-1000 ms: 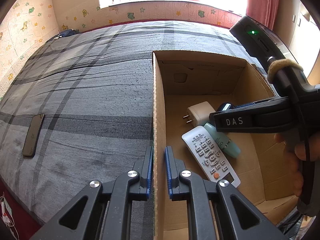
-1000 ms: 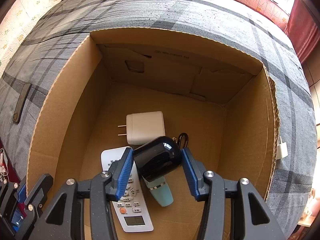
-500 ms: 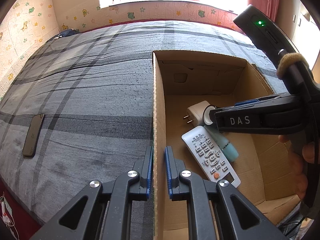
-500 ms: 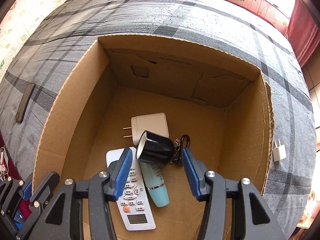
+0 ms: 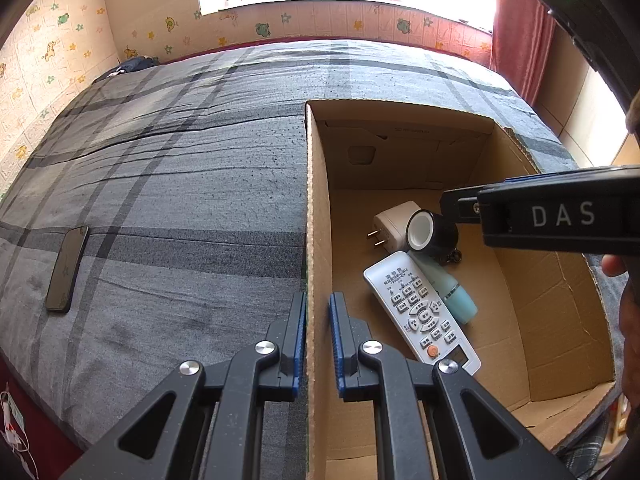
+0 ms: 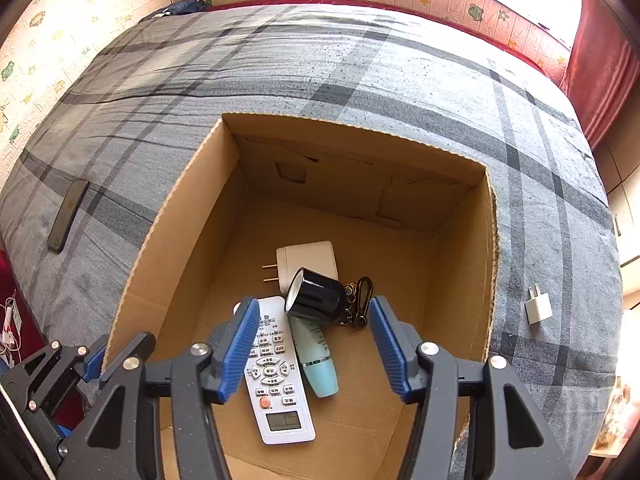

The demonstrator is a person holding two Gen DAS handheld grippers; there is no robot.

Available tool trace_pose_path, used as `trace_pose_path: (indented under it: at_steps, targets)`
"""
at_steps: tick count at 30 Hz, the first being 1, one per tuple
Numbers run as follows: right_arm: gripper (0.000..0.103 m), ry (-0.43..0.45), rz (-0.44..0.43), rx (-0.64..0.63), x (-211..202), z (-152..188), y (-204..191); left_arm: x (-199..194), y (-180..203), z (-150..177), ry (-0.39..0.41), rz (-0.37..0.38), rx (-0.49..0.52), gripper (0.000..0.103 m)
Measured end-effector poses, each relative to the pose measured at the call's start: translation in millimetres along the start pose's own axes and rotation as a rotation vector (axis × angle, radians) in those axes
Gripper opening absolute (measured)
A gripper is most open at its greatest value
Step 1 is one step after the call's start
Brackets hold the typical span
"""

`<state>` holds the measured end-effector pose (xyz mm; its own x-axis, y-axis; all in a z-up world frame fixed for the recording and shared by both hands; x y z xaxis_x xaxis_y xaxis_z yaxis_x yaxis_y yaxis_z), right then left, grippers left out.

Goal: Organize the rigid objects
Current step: 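Lower the black object beside the charger and open the right tool, then move the right tool back to the blue key fob on the bed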

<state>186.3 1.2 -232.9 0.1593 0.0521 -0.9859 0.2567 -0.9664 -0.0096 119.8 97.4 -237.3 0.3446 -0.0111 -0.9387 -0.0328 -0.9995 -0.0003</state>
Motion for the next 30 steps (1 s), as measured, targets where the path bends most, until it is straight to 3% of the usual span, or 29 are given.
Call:
trace_pose_path:
  at_steps: [10,30]
  targets:
    - [0.103,0.072,-0.008,0.008,-36.6,9.3,3.0,-0.2,-1.1,-0.5,-0.005,0.000,-0.005,0.012]
    - [0.103,0.123,0.003,0.104,-76.6,41.4,67.4,-1.3,-2.0,-1.0,-0.007,0.000,-0.008,0.012]
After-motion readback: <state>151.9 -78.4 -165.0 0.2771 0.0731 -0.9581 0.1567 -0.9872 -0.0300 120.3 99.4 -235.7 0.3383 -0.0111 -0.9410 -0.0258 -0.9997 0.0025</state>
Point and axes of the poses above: each gripper's, at about its wrist camera, not at the fingertips, and x roughly the way its jaws point, y to its right, z to its underside, the point moved 9 cm from there along x, roughly the way its jaws point, and after that the axes turned 13 degrees about -y, right-handed, at the moved point
